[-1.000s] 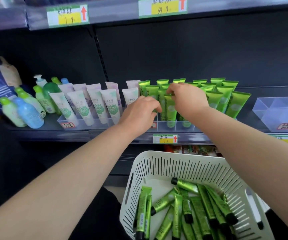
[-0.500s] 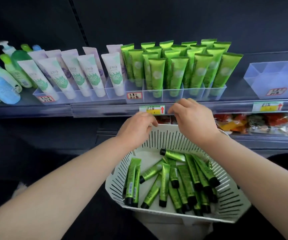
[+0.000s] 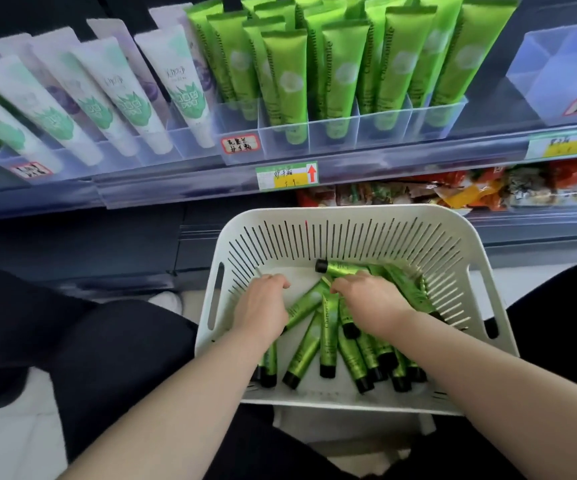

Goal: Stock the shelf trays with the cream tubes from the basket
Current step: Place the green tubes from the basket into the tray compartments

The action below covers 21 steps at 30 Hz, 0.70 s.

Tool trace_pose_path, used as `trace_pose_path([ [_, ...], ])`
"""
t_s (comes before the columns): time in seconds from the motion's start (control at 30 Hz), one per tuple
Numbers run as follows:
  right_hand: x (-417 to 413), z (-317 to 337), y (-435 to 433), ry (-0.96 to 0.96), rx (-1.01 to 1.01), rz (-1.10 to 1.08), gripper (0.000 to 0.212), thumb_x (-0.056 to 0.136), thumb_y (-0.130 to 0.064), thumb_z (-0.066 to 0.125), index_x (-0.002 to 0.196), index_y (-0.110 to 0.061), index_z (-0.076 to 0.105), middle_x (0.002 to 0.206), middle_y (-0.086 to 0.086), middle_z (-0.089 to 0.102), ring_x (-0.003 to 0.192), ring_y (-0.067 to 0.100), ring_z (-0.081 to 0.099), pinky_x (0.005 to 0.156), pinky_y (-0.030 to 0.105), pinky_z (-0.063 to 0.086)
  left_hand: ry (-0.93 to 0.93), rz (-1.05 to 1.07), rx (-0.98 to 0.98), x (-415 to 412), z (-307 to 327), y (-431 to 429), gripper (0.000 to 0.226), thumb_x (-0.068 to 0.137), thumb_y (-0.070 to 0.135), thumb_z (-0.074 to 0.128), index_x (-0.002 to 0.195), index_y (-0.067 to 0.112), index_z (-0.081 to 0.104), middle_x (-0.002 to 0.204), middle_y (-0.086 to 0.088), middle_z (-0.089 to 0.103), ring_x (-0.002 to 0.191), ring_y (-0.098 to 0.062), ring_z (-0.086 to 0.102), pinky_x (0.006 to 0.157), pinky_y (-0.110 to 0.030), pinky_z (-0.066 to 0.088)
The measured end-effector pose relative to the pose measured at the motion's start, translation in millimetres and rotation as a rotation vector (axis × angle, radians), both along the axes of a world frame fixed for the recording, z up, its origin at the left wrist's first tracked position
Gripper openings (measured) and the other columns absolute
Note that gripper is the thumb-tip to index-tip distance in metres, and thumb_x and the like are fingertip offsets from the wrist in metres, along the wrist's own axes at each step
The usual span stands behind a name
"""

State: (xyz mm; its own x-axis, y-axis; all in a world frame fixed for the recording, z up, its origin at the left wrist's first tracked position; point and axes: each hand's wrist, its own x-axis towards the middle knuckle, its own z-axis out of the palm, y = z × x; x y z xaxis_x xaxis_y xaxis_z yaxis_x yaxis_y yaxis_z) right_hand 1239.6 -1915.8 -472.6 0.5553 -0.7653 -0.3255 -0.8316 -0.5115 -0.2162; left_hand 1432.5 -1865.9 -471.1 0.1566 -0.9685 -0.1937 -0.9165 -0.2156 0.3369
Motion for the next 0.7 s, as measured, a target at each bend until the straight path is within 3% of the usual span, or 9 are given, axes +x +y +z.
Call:
trace_pose_path([
  [0.13, 12, -11, -4, 0.137, 0.082, 0.052, 0.082, 0.076, 0.002, 0.055, 0.147, -0.02, 0.02, 0.144, 0.006, 0.037, 0.133, 0.027, 0.03, 0.107, 0.044, 0.03, 0.028, 0.075, 0.007, 6, -1, -7, 0.052, 0.083, -0.009, 0.054, 0.127, 0.02, 0.058, 0.121, 0.002, 0.059, 0.106, -0.015, 0.056, 0.074, -0.022, 0.038],
  [0.23, 16, -19, -3, 0.192, 0.159, 0.055, 0.076, 0.081, -0.003, 0.055, 0.147, -0.019, 0.02, 0.146, 0.006, 0.035, 0.137, 0.026, 0.023, 0.112, 0.045, 0.024, 0.008, 0.089, -0.006, 11, -3, -9, 0.045, 0.087, -0.006, 0.054, 0.124, 0.018, 0.059, 0.117, 0.001, 0.062, 0.104, -0.016, 0.057, 0.074, -0.023, 0.036],
  [0.33, 18, -22, -3, 0.161, 0.073, 0.05, 0.046, 0.089, -0.024, 0.058, 0.131, -0.021, 0.042, 0.132, 0.002, 0.049, 0.125, 0.022, 0.037, 0.103, 0.041, 0.035, -0.017, 0.083, 0.023, 13, -6, -10, 0.048, 0.085, -0.01, 0.052, 0.124, 0.016, 0.059, 0.114, -0.002, 0.064, 0.101, -0.017, 0.058, 0.071, -0.023, 0.038],
  [0.43, 14, -19, -4, 0.102, 0.082, 0.023, 0.041, 0.088, -0.041, 0.058, 0.125, -0.024, 0.051, 0.123, -0.001, 0.051, 0.118, 0.021, 0.039, 0.098, 0.039, 0.036, -0.082, -0.024, 0.11, 14, -9, -12, 0.053, 0.083, -0.015, 0.045, 0.126, 0.014, 0.057, 0.112, -0.006, 0.063, 0.102, -0.022, 0.056, 0.074, -0.029, 0.047],
  [0.53, 8, -11, -3, -0.02, 0.221, -0.069, 0.032, 0.089, -0.039, 0.058, 0.117, -0.023, 0.057, 0.115, 0.001, 0.054, 0.11, 0.022, 0.046, 0.093, 0.037, 0.042, -0.172, -0.132, 0.236, 15, -12, -16, 0.051, 0.08, -0.015, 0.04, 0.121, 0.01, 0.057, 0.099, -0.009, 0.06, 0.098, -0.024, 0.048, 0.073, -0.035, 0.045],
  [0.6, 7, -3, -2, -0.12, 0.302, -0.138, 0.024, 0.091, -0.033, 0.058, 0.112, -0.021, 0.057, 0.105, 0.003, 0.061, 0.093, 0.021, 0.056, 0.078, 0.034, 0.049, -0.231, -0.183, 0.311, 14, -12, -16, 0.043, 0.08, -0.012, 0.041, 0.114, 0.009, 0.057, 0.086, -0.005, 0.051, 0.089, -0.021, 0.041, 0.071, -0.033, 0.042],
  [0.7, 6, 8, -3, -0.215, 0.225, -0.173, 0.014, 0.091, -0.033, 0.057, 0.102, -0.024, 0.053, 0.089, 0.0, 0.063, 0.077, 0.02, 0.058, 0.063, 0.032, 0.048, -0.333, -0.284, 0.381, 8, -10, -15, 0.036, 0.081, -0.006, 0.042, 0.11, 0.009, 0.056, 0.102, -0.01, 0.056, 0.094, -0.023, 0.042, 0.078, -0.034, 0.04],
])
